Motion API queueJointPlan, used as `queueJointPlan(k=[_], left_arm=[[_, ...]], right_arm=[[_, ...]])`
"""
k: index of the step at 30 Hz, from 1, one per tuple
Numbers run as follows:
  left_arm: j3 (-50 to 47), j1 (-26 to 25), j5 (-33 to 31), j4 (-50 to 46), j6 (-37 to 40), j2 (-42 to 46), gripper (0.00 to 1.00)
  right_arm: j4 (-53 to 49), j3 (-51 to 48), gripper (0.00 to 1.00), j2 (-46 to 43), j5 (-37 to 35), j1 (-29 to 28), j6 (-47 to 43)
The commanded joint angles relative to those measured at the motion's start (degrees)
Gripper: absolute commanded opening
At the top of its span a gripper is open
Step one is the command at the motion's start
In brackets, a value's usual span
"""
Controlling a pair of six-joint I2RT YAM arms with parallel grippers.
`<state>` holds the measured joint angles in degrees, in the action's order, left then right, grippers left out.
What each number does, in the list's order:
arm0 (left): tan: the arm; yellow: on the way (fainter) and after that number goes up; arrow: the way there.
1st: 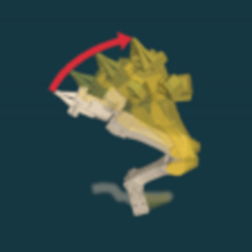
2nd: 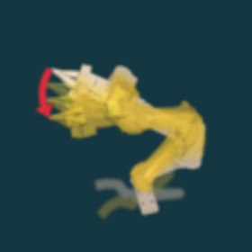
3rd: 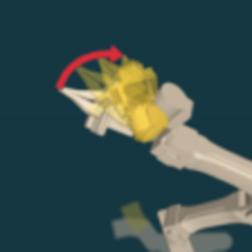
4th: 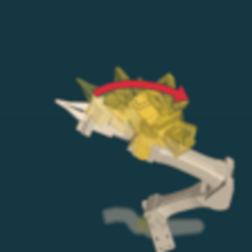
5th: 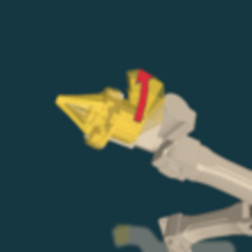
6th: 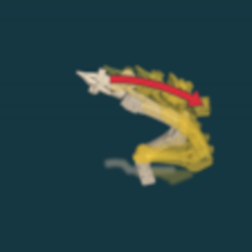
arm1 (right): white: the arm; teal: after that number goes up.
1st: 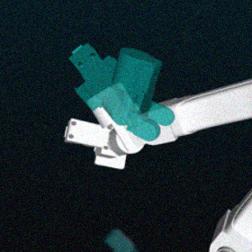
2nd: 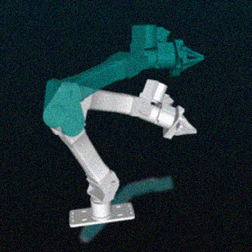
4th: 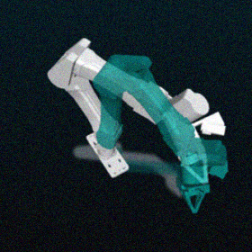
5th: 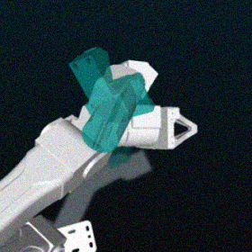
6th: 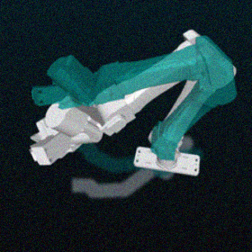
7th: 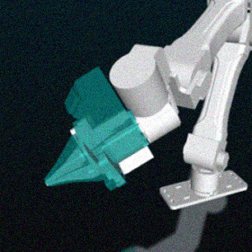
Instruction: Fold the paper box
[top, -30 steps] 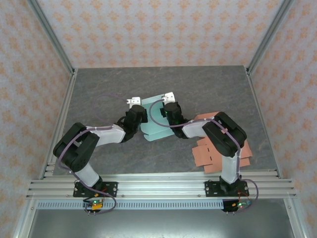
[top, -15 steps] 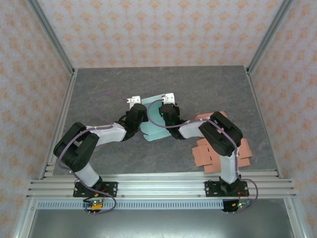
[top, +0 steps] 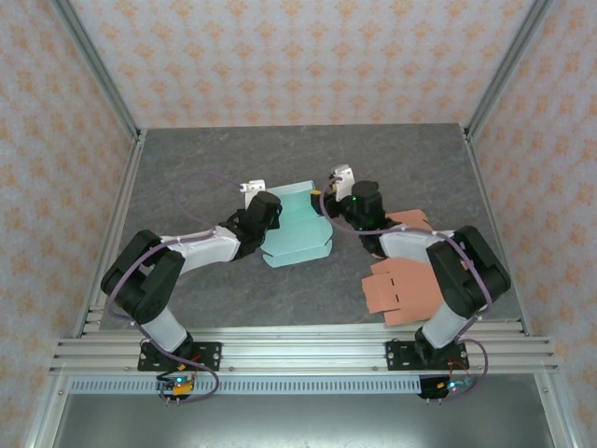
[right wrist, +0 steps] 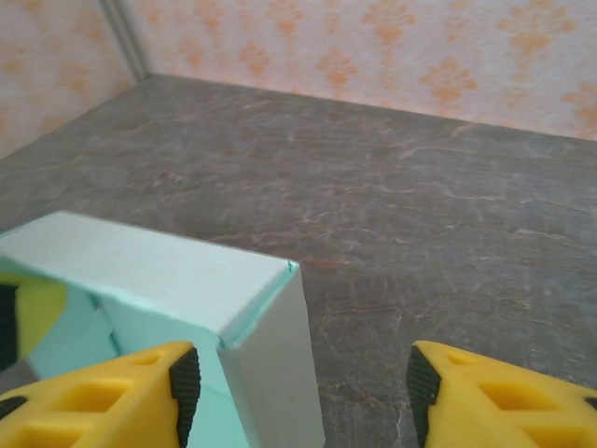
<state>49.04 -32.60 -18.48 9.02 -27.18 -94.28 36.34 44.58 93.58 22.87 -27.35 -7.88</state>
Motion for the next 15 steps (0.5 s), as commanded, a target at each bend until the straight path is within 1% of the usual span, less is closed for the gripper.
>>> queueJointPlan(k=[1,4,7,8,11,13,15], left_arm=[[2.53,0.41,-2.07,-2.93,-1.55,0.86,0.0],[2.42,0.43,-1.21,-3.04,-1.75,1.12,0.0],[2.71,0.39,-0.69,-3.44,-1.7,1.23,0.0],[2.8,0.5,-0.09,-3.48,-1.47,1.29,0.0],[2.36,0.52,1.89,-2.17,0.57,1.65,0.0],[2.05,0.73,3.65,-0.45,3.36,1.65,0.0],[2.65,1.65,6.53,-0.97,4.82,1.57,0.0]], right_arm=[[-4.46,0.01,0.63,-3.4,11.19,2.34,-2.55],[-5.29,0.02,0.63,-4.1,9.88,4.71,-4.17],[-11.35,2.58,0.65,-2.84,14.91,5.06,-10.35],[-14.79,4.14,0.66,-2.01,18.0,5.15,-12.46],[-30.46,10.02,0.69,0.31,26.9,5.73,-25.49],[-39.65,13.96,0.73,1.76,29.16,6.61,-31.62],[-48.66,17.34,0.76,2.67,30.54,7.56,-38.92]])
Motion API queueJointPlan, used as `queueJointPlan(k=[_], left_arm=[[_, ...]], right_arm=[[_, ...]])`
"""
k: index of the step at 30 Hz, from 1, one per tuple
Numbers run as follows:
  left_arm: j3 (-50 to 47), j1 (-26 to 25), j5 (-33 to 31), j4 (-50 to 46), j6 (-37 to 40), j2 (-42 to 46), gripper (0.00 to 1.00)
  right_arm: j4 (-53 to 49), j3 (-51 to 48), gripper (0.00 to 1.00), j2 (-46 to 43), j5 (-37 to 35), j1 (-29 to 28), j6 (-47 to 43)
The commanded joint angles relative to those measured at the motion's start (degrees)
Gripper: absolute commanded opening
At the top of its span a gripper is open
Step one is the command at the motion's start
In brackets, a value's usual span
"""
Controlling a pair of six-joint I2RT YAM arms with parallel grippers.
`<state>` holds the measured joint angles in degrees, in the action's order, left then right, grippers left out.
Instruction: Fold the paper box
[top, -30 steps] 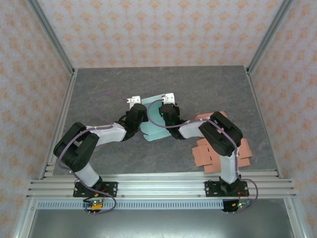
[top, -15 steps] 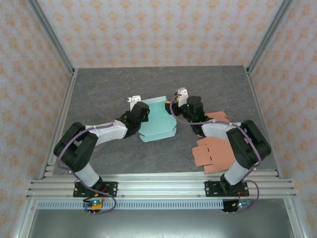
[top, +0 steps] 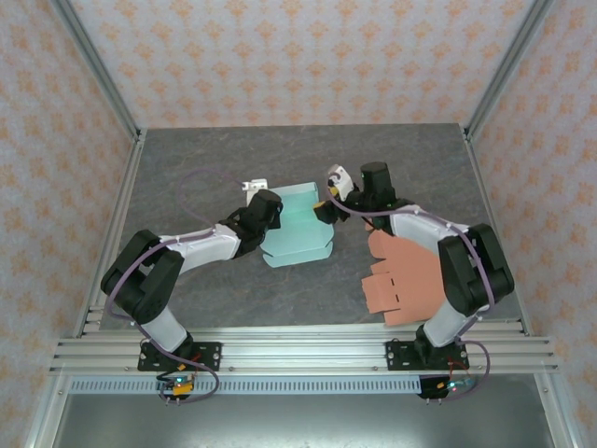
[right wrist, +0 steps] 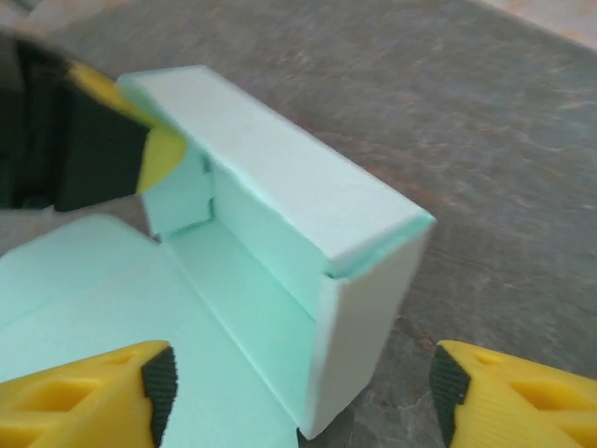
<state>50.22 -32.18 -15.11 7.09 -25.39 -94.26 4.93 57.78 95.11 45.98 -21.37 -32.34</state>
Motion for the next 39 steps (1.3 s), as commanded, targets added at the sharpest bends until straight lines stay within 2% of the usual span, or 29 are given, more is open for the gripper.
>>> queueJointPlan(k=[1,2,6,7,8,13,18,21,25,31,32,34,35,36,38,39], left_arm=[[1.49,1.76,4.8,0.89,3.44,1.59,0.0],[1.16,2.15,6.06,1.43,4.03,1.7,0.0],[0.23,2.88,7.87,3.22,7.06,2.53,0.0],[0.23,2.96,8.45,3.22,7.7,2.8,0.0],[-0.03,3.0,9.49,4.02,8.76,3.23,0.0],[-1.3,3.0,14.05,7.86,12.64,3.99,0.0],[-2.2,2.99,15.6,9.62,13.4,4.7,0.0],[-2.45,2.99,16.04,10.12,13.46,4.79,0.0],[-2.67,3.0,18.12,11.79,14.26,4.64,0.0],[-1.86,2.99,18.27,11.13,14.4,4.26,0.0],[-1.88,2.96,18.28,11.27,14.4,4.09,0.0],[-1.53,3.0,17.97,10.7,14.33,3.82,0.0],[-1.35,3.02,17.68,10.17,13.99,3.92,0.0],[-1.34,2.96,17.73,10.05,13.73,3.99,0.0],[-1.74,2.99,18.06,10.7,13.69,4.02,0.0],[-1.87,2.93,18.16,10.83,13.91,3.99,0.0]], right_arm=[[-22.08,5.25,0.79,1.07,7.69,1.75,-19.82],[-23.89,5.67,0.79,0.68,6.63,1.68,-22.42],[-20.18,3.91,0.81,-0.36,6.16,4.57,-19.2],[-20.79,4.15,0.93,-0.16,6.36,4.88,-19.46],[-22.07,4.73,0.94,0.26,6.69,4.86,-20.56],[-17.16,6.03,0.89,4.3,7.68,4.57,-17.36],[-21.35,9.84,0.86,7.26,8.58,3.39,-20.13],[-25.7,12.15,0.76,8.47,10.37,3.13,-22.54],[-34.76,15.6,0.53,9.46,12.3,2.78,-29.03],[-35.2,16.49,0.28,10.08,11.04,2.36,-27.83],[-33.83,16.04,0.27,9.89,10.27,2.29,-26.64],[-31.16,15.07,0.27,9.33,9.83,2.21,-24.01],[-29.89,14.81,0.31,9.12,9.94,2.23,-22.19],[-29.27,14.68,0.36,8.86,10.48,2.21,-20.7],[-28.37,14.1,0.53,7.52,12.52,2.21,-19.28],[-28.31,13.67,0.57,6.81,13.3,2.22,-19.52]])
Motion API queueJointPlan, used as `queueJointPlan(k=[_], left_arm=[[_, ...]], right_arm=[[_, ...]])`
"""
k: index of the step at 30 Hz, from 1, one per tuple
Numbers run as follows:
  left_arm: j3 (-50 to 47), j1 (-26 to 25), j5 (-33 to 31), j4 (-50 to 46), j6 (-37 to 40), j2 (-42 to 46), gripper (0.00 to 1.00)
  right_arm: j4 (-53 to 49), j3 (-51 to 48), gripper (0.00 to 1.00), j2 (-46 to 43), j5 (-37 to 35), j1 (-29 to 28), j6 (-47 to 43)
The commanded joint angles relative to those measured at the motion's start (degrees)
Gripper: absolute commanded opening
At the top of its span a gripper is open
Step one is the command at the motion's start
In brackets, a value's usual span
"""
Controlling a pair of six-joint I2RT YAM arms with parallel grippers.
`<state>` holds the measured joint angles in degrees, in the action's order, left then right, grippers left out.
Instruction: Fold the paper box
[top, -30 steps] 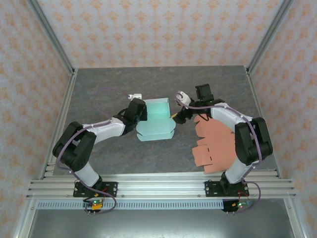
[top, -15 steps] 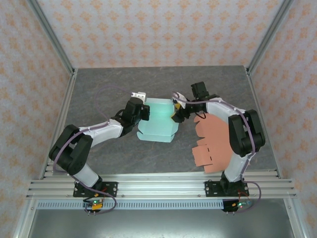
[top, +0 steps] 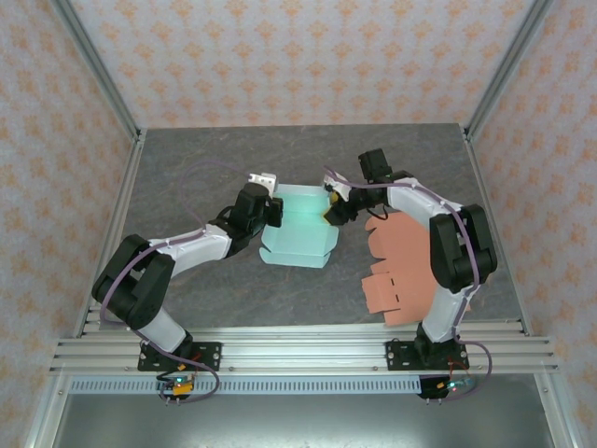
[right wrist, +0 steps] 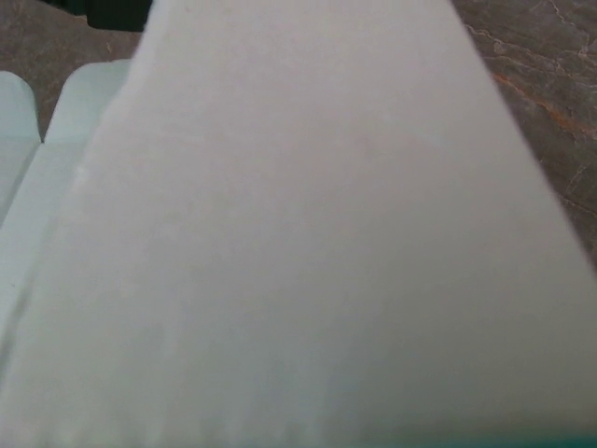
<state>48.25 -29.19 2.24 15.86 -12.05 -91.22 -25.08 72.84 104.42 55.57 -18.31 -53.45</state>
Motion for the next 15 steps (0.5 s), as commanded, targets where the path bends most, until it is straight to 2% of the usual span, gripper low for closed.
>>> queueJointPlan(k=[1,3,7,11,13,15], left_arm=[[0.14,0.0,0.62,1.83,0.95,0.91,0.0],[0.27,-0.06,0.27,0.88,1.24,1.17,0.0],[0.0,-0.08,0.83,1.37,2.19,1.18,0.0],[0.54,-0.09,1.11,1.04,1.98,0.52,0.0],[0.27,-0.08,1.79,2.0,1.77,0.21,0.0],[0.27,-0.21,1.9,2.18,2.05,-0.1,0.0]], right_arm=[[1.39,-1.83,0.62,-3.31,4.78,-0.6,0.87],[0.51,-1.92,0.66,-4.41,6.85,-0.09,0.46],[-5.55,1.19,0.67,-4.18,7.94,0.03,-2.4],[-6.12,2.42,0.66,-3.57,8.32,0.09,-1.8],[-4.59,2.4,0.62,-3.48,7.39,0.08,-0.19],[-2.54,2.08,0.53,-3.44,6.02,0.05,2.03]])
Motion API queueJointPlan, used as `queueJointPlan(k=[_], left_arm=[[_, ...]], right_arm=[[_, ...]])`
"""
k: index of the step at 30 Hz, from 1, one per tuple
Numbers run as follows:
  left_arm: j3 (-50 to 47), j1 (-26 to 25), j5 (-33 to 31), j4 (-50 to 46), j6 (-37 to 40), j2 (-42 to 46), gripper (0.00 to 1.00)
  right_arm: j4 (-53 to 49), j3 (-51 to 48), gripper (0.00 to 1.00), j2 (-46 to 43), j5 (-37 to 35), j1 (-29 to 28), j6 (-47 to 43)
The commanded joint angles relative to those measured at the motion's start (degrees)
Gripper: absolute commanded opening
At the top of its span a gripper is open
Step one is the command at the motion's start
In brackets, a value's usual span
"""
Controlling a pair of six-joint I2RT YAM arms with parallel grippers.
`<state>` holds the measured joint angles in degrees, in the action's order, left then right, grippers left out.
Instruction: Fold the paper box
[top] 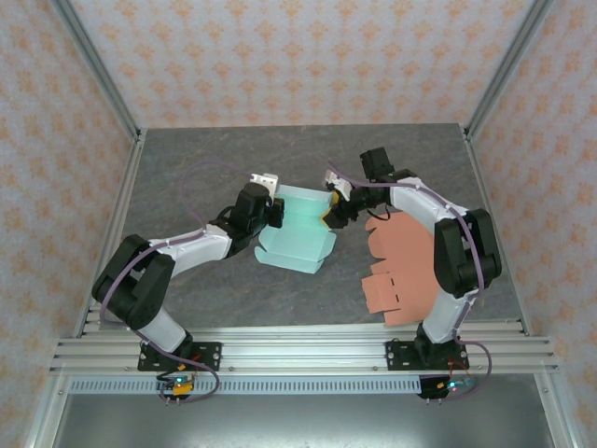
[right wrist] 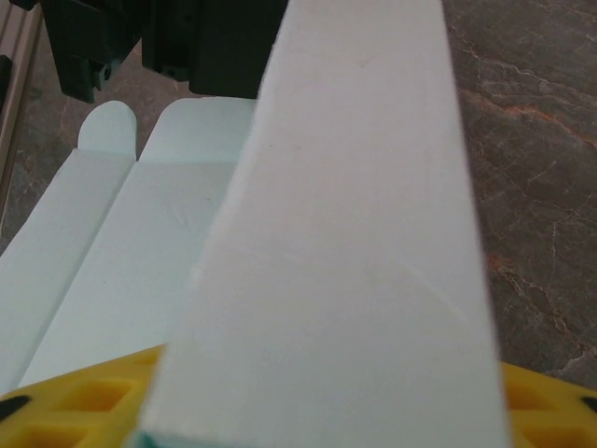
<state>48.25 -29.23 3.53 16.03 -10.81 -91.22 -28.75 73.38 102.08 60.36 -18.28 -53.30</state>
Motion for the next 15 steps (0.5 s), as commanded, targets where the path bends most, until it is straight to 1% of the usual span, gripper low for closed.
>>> queueJointPlan(k=[1,3,5,7,9,10,11,13,15], left_arm=[[0.35,-0.12,0.44,1.71,0.83,-0.27,0.0],[0.27,-0.23,0.39,1.54,0.7,0.01,0.0],[0.09,-0.3,0.34,1.71,0.79,0.12,0.0],[0.09,-0.3,0.02,1.44,0.6,0.08,0.0],[0.72,-0.3,-1.39,0.25,-1.1,0.29,0.0],[1.13,-0.3,-2.2,-0.46,-2.35,0.42,0.0],[1.39,-0.22,-2.87,-0.85,-3.44,0.51,0.0],[2.03,0.11,-4.1,-1.31,-6.59,0.53,0.0],[2.79,1.02,-4.44,-2.2,-10.46,0.04,0.0]], right_arm=[[1.41,1.78,0.49,-0.86,0.84,0.06,2.63],[1.77,2.37,0.44,-0.49,0.48,0.02,4.19],[2.19,2.66,0.36,-0.06,0.07,0.08,4.87],[3.29,2.23,0.32,0.26,-0.95,-0.03,5.88],[3.57,2.01,0.31,0.46,-1.34,-0.13,6.33],[3.84,1.86,0.39,0.28,-0.83,-0.16,6.94],[4.87,1.28,0.48,-0.12,-0.6,-0.14,7.86],[7.68,-0.63,0.6,-1.74,-0.02,0.0,9.55],[11.85,-2.71,0.75,-3.71,-0.89,0.3,12.54]])
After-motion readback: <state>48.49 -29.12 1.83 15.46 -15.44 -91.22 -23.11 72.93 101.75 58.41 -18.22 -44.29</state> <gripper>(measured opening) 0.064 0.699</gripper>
